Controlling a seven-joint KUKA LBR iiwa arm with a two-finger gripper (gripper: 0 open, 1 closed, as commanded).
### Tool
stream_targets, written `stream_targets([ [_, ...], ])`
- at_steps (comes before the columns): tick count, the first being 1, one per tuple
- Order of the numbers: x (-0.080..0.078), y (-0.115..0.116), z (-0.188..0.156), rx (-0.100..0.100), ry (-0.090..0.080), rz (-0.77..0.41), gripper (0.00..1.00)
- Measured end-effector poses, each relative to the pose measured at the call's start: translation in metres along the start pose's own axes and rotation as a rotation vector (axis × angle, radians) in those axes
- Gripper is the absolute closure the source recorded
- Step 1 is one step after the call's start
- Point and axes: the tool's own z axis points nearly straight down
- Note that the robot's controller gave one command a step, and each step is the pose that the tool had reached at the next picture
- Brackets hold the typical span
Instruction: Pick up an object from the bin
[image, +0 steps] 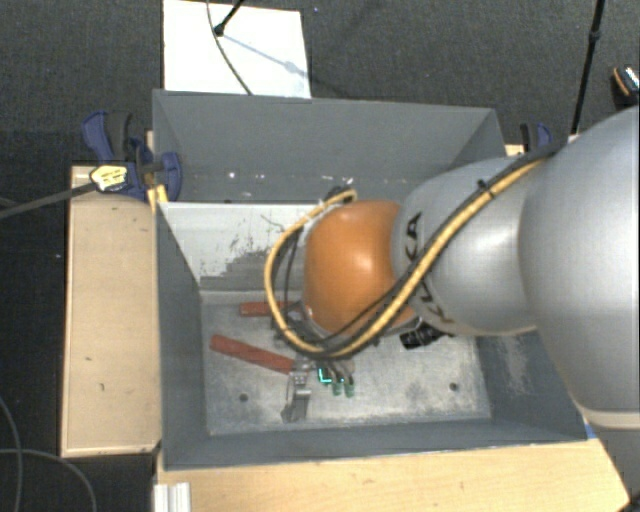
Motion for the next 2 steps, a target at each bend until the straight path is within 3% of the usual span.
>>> stream_targets([
  [1, -0.0515, -0.0219, 0.0636, -0.001, -0.01, -0.033, 0.0],
  [2, -0.0516, -0.0195, 0.0583, -0.004, -0.015, -0.028, 1.0],
])
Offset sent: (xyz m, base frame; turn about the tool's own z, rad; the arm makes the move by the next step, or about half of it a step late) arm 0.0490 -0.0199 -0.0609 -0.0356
